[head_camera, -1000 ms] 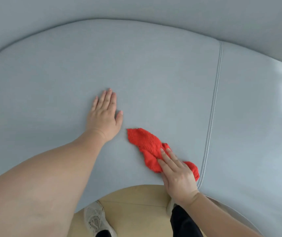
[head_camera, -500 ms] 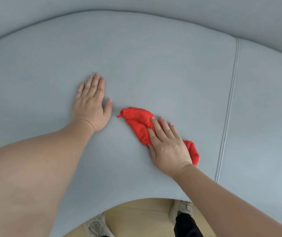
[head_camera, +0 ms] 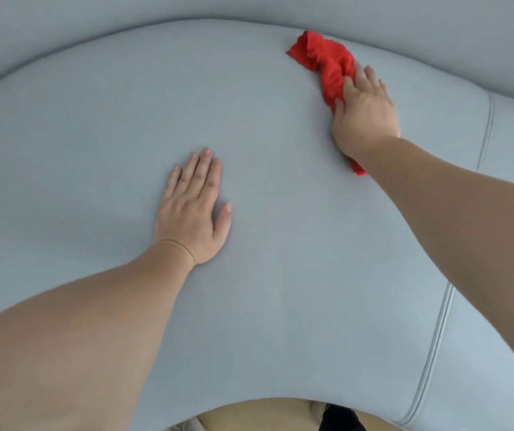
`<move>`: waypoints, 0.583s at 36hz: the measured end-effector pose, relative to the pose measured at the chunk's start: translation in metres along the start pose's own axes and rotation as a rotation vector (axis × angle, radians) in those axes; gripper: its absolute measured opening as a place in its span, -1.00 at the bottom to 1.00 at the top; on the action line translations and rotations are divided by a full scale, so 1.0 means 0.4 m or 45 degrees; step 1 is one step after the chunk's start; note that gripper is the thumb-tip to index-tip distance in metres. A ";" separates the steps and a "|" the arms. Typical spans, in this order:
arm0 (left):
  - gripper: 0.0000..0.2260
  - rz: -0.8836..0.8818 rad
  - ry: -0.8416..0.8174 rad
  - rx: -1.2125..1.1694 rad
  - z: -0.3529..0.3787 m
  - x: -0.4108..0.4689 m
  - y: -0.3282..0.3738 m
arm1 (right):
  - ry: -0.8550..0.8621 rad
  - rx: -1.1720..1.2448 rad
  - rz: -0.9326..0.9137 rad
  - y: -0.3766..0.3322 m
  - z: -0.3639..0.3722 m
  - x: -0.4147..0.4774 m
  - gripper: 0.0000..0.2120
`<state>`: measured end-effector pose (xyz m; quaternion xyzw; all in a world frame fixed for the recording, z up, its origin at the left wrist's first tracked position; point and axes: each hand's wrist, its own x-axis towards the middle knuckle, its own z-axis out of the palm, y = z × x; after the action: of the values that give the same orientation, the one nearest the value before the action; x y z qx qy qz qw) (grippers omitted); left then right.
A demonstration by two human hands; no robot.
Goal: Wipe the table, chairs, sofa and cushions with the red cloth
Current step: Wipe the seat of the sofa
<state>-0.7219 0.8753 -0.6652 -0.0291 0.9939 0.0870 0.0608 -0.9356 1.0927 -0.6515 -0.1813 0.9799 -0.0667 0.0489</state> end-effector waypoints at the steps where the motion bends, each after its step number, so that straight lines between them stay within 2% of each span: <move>1: -0.37 0.006 0.000 -0.003 0.002 0.000 0.001 | 0.025 0.005 0.017 0.010 -0.005 0.029 -0.60; 6: -0.38 0.020 0.033 -0.005 0.009 0.009 -0.009 | 0.045 0.057 0.106 0.027 -0.020 0.137 -0.65; 10: -0.38 0.013 0.036 -0.003 0.011 0.009 -0.019 | 0.048 0.073 0.075 0.023 -0.016 0.142 -0.64; 21: -0.39 -0.005 0.006 0.011 0.014 0.005 -0.017 | -0.136 0.102 -0.428 -0.042 -0.016 0.048 -0.64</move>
<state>-0.7229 0.8696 -0.6719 -0.0310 0.9944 0.0826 0.0588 -0.9482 1.0709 -0.6440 -0.3436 0.9285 -0.1030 0.0961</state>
